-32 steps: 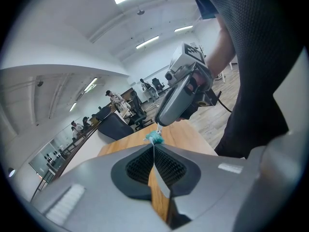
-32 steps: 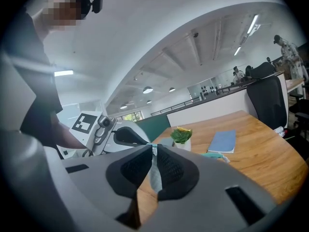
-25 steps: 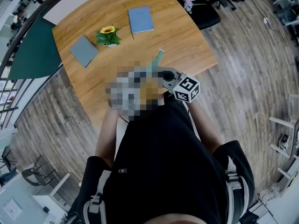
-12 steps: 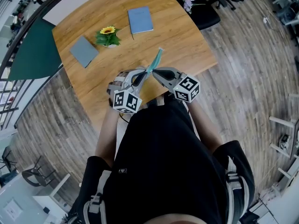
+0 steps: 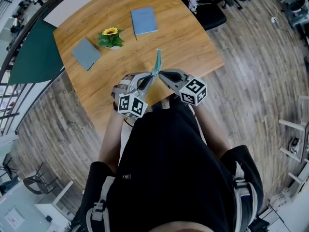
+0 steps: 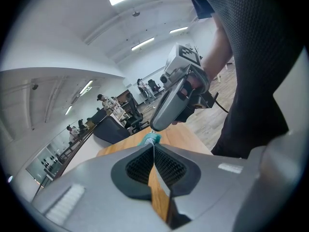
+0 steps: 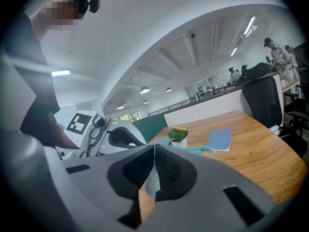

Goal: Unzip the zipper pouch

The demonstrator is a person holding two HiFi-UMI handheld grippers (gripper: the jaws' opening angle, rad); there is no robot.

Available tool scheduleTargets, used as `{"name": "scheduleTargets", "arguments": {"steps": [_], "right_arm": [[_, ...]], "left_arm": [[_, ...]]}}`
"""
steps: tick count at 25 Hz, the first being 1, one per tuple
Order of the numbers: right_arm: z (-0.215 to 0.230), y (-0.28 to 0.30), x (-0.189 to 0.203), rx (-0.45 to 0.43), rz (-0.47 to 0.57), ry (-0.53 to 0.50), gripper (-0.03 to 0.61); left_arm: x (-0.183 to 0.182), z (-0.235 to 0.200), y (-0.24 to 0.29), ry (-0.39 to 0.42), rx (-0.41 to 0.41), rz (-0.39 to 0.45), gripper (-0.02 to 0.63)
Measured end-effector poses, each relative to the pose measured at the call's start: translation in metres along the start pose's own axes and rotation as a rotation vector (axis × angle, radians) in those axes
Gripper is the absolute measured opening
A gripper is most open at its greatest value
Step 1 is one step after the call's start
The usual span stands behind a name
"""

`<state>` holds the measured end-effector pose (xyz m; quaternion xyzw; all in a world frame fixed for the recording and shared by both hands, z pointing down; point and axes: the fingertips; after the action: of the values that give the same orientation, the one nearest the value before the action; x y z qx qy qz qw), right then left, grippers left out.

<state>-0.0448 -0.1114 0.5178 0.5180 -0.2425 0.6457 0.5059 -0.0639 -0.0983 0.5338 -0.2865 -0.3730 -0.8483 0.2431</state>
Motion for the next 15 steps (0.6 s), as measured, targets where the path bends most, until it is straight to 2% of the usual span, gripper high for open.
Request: {"name": "scheduleTargets", "arguments": {"steps": [15], "right_arm": [[0.0044, -0.0051, 0.0009, 0.033, -0.006, -0.005, 0.008]], "left_arm": [[-0.0072, 0.0091, 0.0012, -0.001, 0.042, 0.02, 0.008]]}}
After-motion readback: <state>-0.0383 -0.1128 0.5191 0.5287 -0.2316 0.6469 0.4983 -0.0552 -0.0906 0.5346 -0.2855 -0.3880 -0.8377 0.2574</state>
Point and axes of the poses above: the fingertips, and each gripper's own axes: y forward along the fingers, z to its right, x out of its underside, and after that the axes turned 2 degrees about -x, right-handed
